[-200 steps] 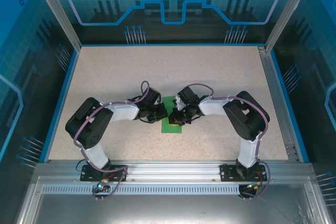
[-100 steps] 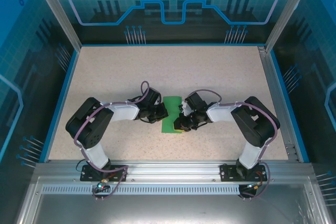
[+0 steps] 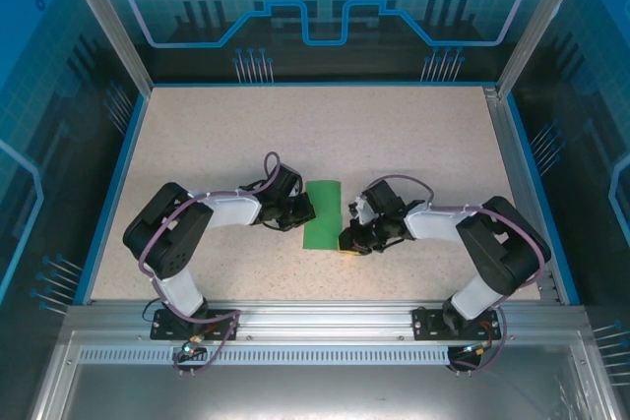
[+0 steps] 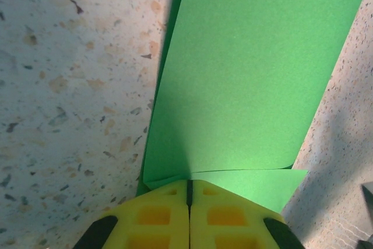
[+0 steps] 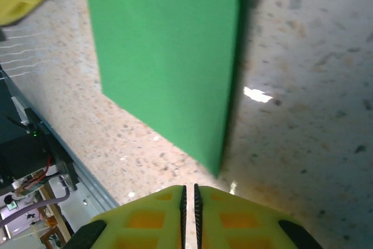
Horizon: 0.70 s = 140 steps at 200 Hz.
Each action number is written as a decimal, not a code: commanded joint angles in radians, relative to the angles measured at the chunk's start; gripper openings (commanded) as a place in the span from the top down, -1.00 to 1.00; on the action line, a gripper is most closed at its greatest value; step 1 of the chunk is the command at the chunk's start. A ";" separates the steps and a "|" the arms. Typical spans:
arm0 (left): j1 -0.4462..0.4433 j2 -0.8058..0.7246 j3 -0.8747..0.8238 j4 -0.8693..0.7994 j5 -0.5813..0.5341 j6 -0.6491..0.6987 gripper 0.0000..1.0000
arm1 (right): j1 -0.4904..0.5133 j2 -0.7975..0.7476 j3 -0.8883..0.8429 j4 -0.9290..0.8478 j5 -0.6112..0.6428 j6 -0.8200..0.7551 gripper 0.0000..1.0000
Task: Fold a paper plane with a square sheet of paper (pick it up from the middle)
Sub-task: Fold the triangle a second time at the center of the table.
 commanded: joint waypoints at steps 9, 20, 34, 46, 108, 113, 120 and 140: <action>0.003 0.037 -0.034 -0.067 -0.035 -0.001 0.84 | 0.015 0.032 0.133 -0.027 0.026 0.005 0.72; 0.004 0.038 -0.034 -0.066 -0.032 -0.001 0.84 | 0.020 0.087 0.173 0.001 0.022 0.024 0.75; 0.003 0.037 -0.035 -0.063 -0.031 -0.003 0.83 | 0.031 0.157 0.206 0.051 0.018 0.056 0.76; 0.003 0.041 -0.035 -0.061 -0.030 -0.004 0.84 | 0.043 0.212 0.248 0.054 0.012 0.062 0.78; 0.003 0.049 -0.033 -0.062 -0.032 -0.007 0.84 | 0.057 0.229 0.162 -0.005 0.060 0.019 0.76; 0.002 0.049 -0.030 -0.064 -0.032 -0.006 0.84 | 0.057 0.218 0.145 -0.007 0.055 0.014 0.74; 0.003 0.050 -0.029 -0.066 -0.033 -0.007 0.84 | 0.055 0.190 0.113 -0.010 0.051 0.012 0.73; 0.005 0.048 -0.029 -0.067 -0.035 -0.007 0.84 | 0.047 0.109 0.022 -0.011 0.042 0.015 0.71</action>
